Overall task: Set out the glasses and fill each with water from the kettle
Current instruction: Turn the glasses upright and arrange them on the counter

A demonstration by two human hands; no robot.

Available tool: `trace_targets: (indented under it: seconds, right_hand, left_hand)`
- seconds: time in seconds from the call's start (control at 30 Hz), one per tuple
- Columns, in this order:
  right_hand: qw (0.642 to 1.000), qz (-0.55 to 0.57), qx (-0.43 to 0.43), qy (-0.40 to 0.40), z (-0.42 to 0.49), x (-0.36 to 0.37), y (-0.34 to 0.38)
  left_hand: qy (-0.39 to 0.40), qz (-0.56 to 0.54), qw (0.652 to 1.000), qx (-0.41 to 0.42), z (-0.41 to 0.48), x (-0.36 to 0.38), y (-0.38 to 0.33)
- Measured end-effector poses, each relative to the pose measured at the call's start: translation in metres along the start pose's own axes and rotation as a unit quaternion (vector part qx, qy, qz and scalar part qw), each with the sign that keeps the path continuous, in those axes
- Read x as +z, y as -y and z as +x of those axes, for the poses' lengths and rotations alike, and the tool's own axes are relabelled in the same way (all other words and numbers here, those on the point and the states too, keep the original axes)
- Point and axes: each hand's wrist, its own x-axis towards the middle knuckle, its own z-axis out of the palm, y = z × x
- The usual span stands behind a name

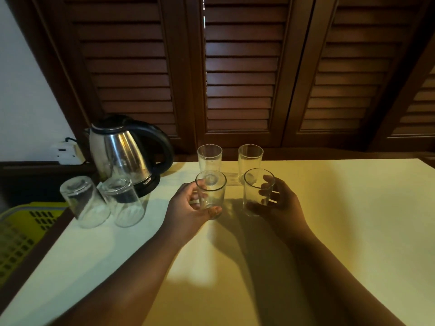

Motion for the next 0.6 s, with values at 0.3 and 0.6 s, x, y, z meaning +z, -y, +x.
trace_targets:
  seconds: [0.3, 0.6]
  right_hand:
    - [0.999, -0.045, -0.017, -0.018, -0.007, -0.001, -0.003]
    - [0.989, -0.065, -0.030, -0.129, -0.057, -0.002, 0.022]
  left_hand:
    - [-0.003, 0.017, 1.000, 0.000, -0.006, -0.002, -0.001]
    - [0.005, -0.021, 1.000, 0.003, -0.046, -0.026, 0.007]
